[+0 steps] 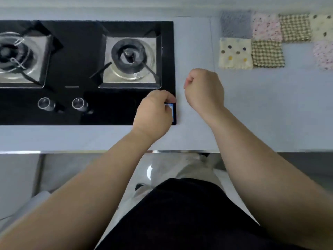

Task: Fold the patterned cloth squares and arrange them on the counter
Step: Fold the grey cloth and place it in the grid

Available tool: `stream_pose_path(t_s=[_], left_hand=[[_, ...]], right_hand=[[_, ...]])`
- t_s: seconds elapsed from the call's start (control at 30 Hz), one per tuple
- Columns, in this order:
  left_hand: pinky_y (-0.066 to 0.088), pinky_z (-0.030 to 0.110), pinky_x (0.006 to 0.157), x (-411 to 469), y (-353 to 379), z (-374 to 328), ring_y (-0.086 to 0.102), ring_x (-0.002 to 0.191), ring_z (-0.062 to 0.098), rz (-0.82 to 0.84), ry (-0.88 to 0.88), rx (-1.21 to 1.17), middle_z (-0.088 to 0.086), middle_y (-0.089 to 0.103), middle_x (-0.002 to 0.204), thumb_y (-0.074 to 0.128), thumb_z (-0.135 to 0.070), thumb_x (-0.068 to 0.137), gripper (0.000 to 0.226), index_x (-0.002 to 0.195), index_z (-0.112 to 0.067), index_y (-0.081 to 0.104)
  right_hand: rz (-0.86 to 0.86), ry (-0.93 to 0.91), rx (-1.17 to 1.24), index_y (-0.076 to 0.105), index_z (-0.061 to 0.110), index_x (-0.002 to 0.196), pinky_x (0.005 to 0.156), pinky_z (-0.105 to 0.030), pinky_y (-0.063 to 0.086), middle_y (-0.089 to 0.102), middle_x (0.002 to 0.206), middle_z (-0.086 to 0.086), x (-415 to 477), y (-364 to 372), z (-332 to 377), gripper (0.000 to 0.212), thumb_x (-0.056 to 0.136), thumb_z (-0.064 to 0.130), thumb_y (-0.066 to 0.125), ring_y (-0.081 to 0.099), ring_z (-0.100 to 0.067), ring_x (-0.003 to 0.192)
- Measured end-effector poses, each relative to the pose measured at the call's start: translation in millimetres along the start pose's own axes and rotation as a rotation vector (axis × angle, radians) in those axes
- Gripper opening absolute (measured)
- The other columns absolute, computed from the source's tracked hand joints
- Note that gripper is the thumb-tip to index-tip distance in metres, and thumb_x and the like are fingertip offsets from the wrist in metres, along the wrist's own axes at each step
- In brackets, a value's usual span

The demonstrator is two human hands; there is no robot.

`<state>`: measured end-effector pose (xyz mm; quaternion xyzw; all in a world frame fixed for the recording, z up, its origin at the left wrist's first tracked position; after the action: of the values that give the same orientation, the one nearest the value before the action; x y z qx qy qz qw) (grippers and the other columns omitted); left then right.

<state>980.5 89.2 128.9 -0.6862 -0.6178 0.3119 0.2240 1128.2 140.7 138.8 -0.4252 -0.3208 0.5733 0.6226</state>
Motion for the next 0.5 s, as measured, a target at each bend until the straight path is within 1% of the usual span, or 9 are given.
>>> stream_pose_path(t_s=[0.03, 0.1, 0.2, 0.23, 0.3, 0.37, 0.43, 0.5], left_hand=[[0.05, 0.028, 0.093, -17, -19, 13, 0.06, 0.103, 0.012, -0.014, 0.009, -0.002, -0.007, 0.065, 0.111, 0.047, 0.001, 0.089, 0.036, 0.107, -0.019, 0.072], [0.051, 0.029, 0.092, -43, -63, 44, 0.061, 0.102, 0.011, -0.063, 0.02, 0.011, -0.007, 0.066, 0.109, 0.048, 0.0, 0.09, 0.037, 0.106, -0.022, 0.073], [0.049, 0.025, 0.089, -74, -133, 93, 0.06, 0.099, 0.008, -0.153, -0.034, 0.012, -0.01, 0.065, 0.108, 0.048, -0.001, 0.091, 0.037, 0.105, -0.025, 0.073], [0.048, 0.022, 0.087, -81, -155, 111, 0.06, 0.098, 0.007, -0.184, -0.065, 0.008, -0.011, 0.065, 0.109, 0.048, -0.002, 0.092, 0.037, 0.105, -0.025, 0.072], [0.043, 0.011, 0.081, -92, -195, 143, 0.059, 0.096, 0.004, -0.248, -0.128, -0.001, -0.012, 0.066, 0.111, 0.049, -0.003, 0.093, 0.035, 0.106, -0.025, 0.072], [0.037, 0.002, 0.074, -98, -228, 173, 0.058, 0.094, 0.002, -0.319, -0.175, -0.015, -0.013, 0.066, 0.11, 0.051, -0.005, 0.096, 0.032, 0.107, -0.026, 0.072], [0.035, 0.002, 0.071, -102, -257, 200, 0.057, 0.093, 0.002, -0.386, -0.224, -0.041, -0.014, 0.065, 0.109, 0.053, -0.006, 0.098, 0.03, 0.109, -0.027, 0.071], [0.036, 0.004, 0.069, -107, -289, 233, 0.058, 0.093, 0.003, -0.444, -0.284, -0.057, -0.013, 0.064, 0.108, 0.052, -0.006, 0.098, 0.031, 0.108, -0.027, 0.071]], right_hand=[[-0.007, -0.009, -0.008, 0.065, 0.016, 0.078, 0.061, -0.029, 0.041, 0.064, 0.082, -0.002, -19, 9, 17, 0.021, 0.084, 0.004, 0.049, 0.06, -0.029, 0.077], [0.009, -0.06, -0.016, 0.068, 0.017, 0.08, 0.062, -0.032, 0.047, 0.065, 0.082, -0.003, -52, 29, 61, 0.024, 0.085, 0.006, 0.048, 0.061, -0.03, 0.077], [0.098, -0.16, -0.025, 0.072, 0.019, 0.085, 0.066, -0.034, 0.053, 0.067, 0.084, -0.003, -87, 57, 134, 0.025, 0.09, 0.008, 0.051, 0.062, -0.029, 0.079], [0.123, -0.204, -0.031, 0.073, 0.02, 0.086, 0.068, -0.035, 0.054, 0.068, 0.084, -0.003, -96, 65, 159, 0.024, 0.09, 0.009, 0.052, 0.062, -0.028, 0.078], [0.153, -0.302, -0.06, 0.072, 0.023, 0.086, 0.069, -0.039, 0.058, 0.067, 0.083, 0.0, -110, 79, 209, 0.023, 0.091, 0.01, 0.053, 0.062, -0.025, 0.077], [0.187, -0.373, -0.084, 0.071, 0.023, 0.086, 0.068, -0.041, 0.058, 0.065, 0.083, 0.002, -120, 94, 253, 0.024, 0.091, 0.009, 0.052, 0.061, -0.023, 0.075], [0.229, -0.424, -0.101, 0.071, 0.023, 0.087, 0.067, -0.04, 0.058, 0.063, 0.082, 0.003, -125, 109, 293, 0.025, 0.092, 0.007, 0.052, 0.06, -0.021, 0.074], [0.258, -0.476, -0.117, 0.071, 0.023, 0.088, 0.066, -0.038, 0.058, 0.065, 0.083, 0.002, -127, 132, 336, 0.025, 0.093, 0.007, 0.053, 0.06, -0.02, 0.073]])
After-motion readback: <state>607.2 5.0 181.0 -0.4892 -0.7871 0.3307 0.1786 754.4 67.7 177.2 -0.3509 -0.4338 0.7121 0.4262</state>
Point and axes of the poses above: each hand's wrist, its own x-axis towards the middle knuckle, its own y-axis out of the palm, z = x × y, the point moved 6 cm from there along x, towards the middle knuckle
